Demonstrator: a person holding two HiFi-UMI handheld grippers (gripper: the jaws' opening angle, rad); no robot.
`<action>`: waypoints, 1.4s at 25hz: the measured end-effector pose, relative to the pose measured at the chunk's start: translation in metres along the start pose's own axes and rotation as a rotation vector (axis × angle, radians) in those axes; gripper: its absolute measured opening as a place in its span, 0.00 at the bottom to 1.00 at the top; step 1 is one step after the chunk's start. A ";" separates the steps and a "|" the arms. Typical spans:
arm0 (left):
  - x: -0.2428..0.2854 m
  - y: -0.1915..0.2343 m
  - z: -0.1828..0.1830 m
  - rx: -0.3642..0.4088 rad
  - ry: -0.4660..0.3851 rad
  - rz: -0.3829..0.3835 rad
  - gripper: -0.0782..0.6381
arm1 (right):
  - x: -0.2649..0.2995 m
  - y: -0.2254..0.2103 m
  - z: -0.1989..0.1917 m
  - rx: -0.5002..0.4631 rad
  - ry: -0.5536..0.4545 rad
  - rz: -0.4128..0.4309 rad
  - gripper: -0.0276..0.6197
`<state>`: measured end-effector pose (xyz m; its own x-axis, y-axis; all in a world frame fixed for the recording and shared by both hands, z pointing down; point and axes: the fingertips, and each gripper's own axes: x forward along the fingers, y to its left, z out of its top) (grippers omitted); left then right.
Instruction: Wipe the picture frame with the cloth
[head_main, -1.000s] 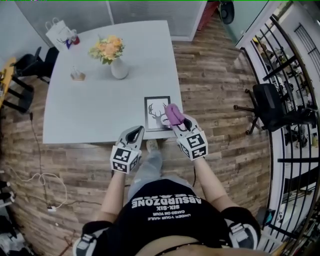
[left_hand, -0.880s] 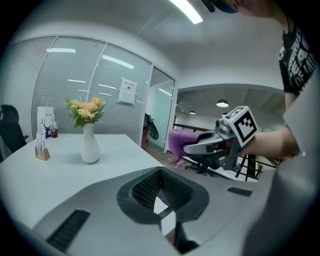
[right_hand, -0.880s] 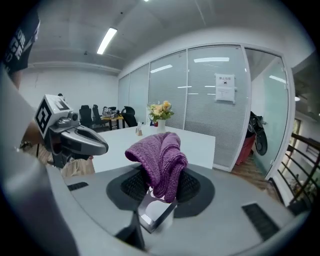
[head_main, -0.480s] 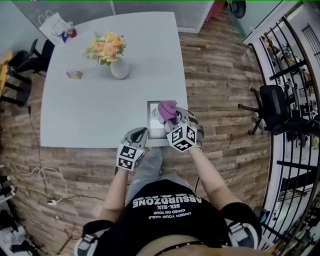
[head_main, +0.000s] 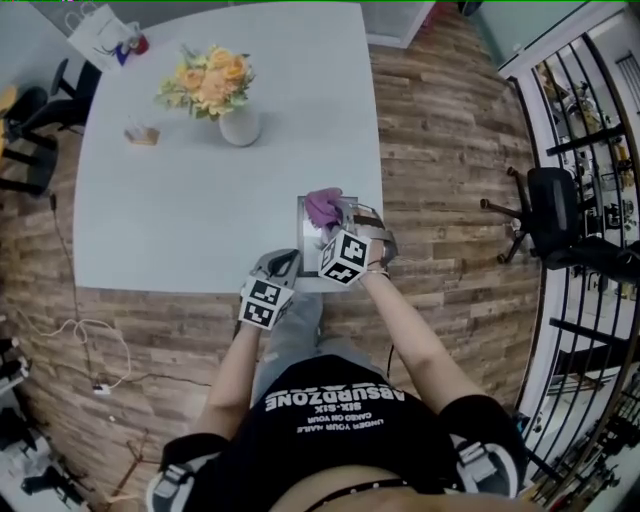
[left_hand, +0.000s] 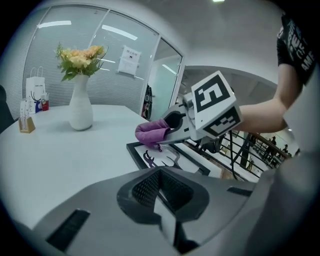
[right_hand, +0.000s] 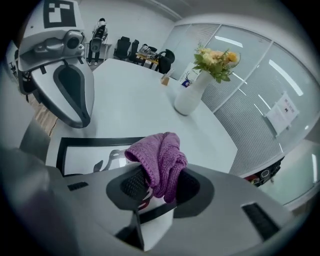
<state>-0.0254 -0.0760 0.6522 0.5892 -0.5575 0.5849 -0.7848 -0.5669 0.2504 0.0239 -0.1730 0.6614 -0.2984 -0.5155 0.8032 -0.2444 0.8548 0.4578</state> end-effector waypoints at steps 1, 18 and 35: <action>0.003 0.001 -0.003 -0.001 0.011 -0.002 0.12 | 0.005 0.001 0.001 -0.010 0.007 0.003 0.24; 0.020 0.003 -0.032 0.009 0.095 -0.014 0.12 | 0.016 0.022 0.005 -0.195 0.016 0.024 0.24; 0.022 0.005 -0.033 0.026 0.090 -0.013 0.12 | -0.011 0.070 -0.005 -0.276 -0.007 0.072 0.24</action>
<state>-0.0224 -0.0707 0.6919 0.5784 -0.4942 0.6490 -0.7717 -0.5894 0.2390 0.0146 -0.1066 0.6864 -0.3126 -0.4521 0.8354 0.0379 0.8729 0.4865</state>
